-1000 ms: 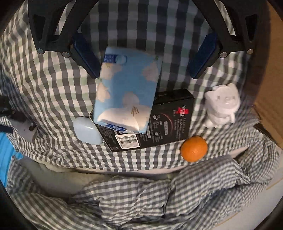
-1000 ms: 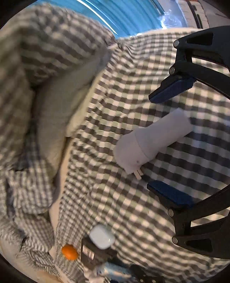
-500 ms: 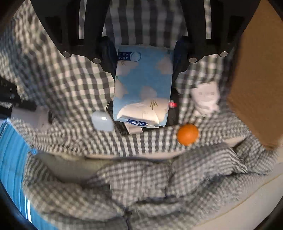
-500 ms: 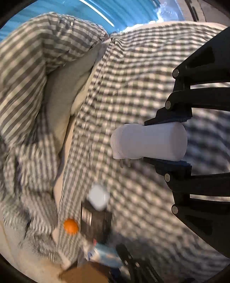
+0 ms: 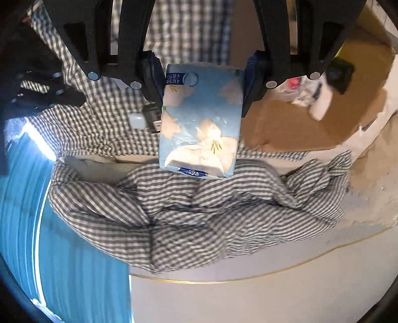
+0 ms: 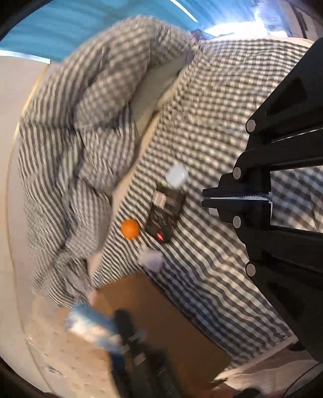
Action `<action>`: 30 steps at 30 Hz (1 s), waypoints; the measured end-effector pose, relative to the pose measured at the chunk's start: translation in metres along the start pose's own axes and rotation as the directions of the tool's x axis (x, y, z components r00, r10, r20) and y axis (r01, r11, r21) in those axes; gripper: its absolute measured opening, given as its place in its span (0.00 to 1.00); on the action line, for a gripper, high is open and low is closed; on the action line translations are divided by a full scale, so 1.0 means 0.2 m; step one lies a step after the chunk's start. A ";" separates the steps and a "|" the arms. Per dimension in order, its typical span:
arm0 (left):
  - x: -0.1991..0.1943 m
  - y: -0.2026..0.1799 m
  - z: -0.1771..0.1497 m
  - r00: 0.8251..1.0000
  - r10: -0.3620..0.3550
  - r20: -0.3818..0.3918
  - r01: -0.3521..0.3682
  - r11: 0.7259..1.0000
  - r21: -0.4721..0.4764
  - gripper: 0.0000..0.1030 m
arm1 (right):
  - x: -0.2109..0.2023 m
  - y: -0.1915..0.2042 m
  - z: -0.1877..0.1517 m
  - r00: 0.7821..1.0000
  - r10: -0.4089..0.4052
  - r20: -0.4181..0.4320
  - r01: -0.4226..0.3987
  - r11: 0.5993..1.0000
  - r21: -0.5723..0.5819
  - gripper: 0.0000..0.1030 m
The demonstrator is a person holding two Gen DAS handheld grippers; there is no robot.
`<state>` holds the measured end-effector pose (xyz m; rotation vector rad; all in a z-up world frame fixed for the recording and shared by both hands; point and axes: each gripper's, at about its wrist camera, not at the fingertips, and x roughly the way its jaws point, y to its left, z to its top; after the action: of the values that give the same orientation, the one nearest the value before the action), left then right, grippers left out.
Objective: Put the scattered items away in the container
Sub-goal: 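Grasp the blue floral tissue pack with the left tool while the right grasps the white cylinder, then carry the blue floral tissue pack and white cylinder over the cardboard box and open both tools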
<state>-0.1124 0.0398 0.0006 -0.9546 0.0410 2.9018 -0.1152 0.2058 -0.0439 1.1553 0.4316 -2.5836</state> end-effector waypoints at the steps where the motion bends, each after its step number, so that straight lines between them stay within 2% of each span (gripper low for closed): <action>1: -0.03 0.03 -0.01 1.000 0.001 0.001 -0.001 1.000 -0.003 0.52 | 0.03 0.02 -0.01 1.000 0.005 -0.009 -0.005 1.000 -0.005 0.10; 2: -0.05 0.06 -0.03 1.000 0.008 0.001 -0.008 1.000 -0.003 0.52 | 0.07 0.03 -0.04 1.000 0.006 -0.028 -0.006 1.000 -0.003 0.21; 3: -0.07 0.09 -0.04 1.000 0.016 0.000 -0.016 1.000 0.000 0.52 | 0.11 0.04 -0.06 0.999 -0.005 -0.048 0.006 1.000 0.009 0.48; 4: -0.08 0.11 -0.05 1.000 0.025 -0.001 -0.025 1.000 -0.001 0.52 | 0.16 0.04 -0.08 0.997 -0.031 -0.065 0.032 0.999 0.018 0.61; 7: -0.11 0.20 -0.08 0.999 0.029 -0.013 -0.030 0.999 -0.023 0.52 | 0.32 0.04 -0.14 0.989 -0.085 -0.123 0.089 0.996 0.022 0.61; 12: -0.13 0.31 -0.11 0.998 0.055 -0.019 -0.056 0.997 -0.048 0.52 | 0.58 -0.02 -0.19 0.966 -0.047 -0.254 0.071 0.994 0.087 0.61; 15: -0.13 0.36 -0.12 0.998 0.066 -0.023 -0.067 0.996 -0.056 0.52 | 0.65 -0.01 -0.21 0.954 -0.020 -0.299 0.056 0.992 0.114 0.42; 16: -0.13 0.38 -0.12 0.997 0.069 -0.024 -0.070 0.996 -0.056 0.52 | 0.64 -0.01 -0.21 0.956 -0.012 -0.292 0.052 0.990 0.131 0.42; 18: -0.13 0.41 -0.13 0.997 0.075 -0.028 -0.077 0.995 -0.059 0.52 | 0.57 0.00 -0.21 0.966 0.007 -0.260 0.038 0.985 0.168 0.42; 21: -0.12 0.46 -0.16 0.996 0.081 -0.040 -0.084 0.994 -0.075 0.52 | 0.41 0.04 -0.15 0.983 0.066 -0.172 -0.028 0.976 0.217 0.42; 25: -0.14 0.56 -0.17 0.995 0.096 -0.035 -0.099 0.990 -0.101 0.52 | 0.14 0.22 0.04 0.991 0.131 -0.031 -0.124 0.977 0.176 0.42; 27: -0.16 0.62 -0.16 0.993 0.110 -0.030 -0.113 0.987 -0.115 0.52 | -0.01 0.34 0.16 0.982 0.184 0.042 -0.188 0.973 0.130 0.42; 30: -0.18 0.72 -0.17 0.990 0.140 -0.036 -0.143 0.981 -0.129 0.52 | -0.14 0.55 0.36 0.943 0.308 0.123 -0.317 0.946 0.064 0.42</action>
<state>-0.0767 -0.1077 -0.0064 -1.0516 -0.0846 3.0548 -0.1051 0.0802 0.0067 1.0051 0.1045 -2.3887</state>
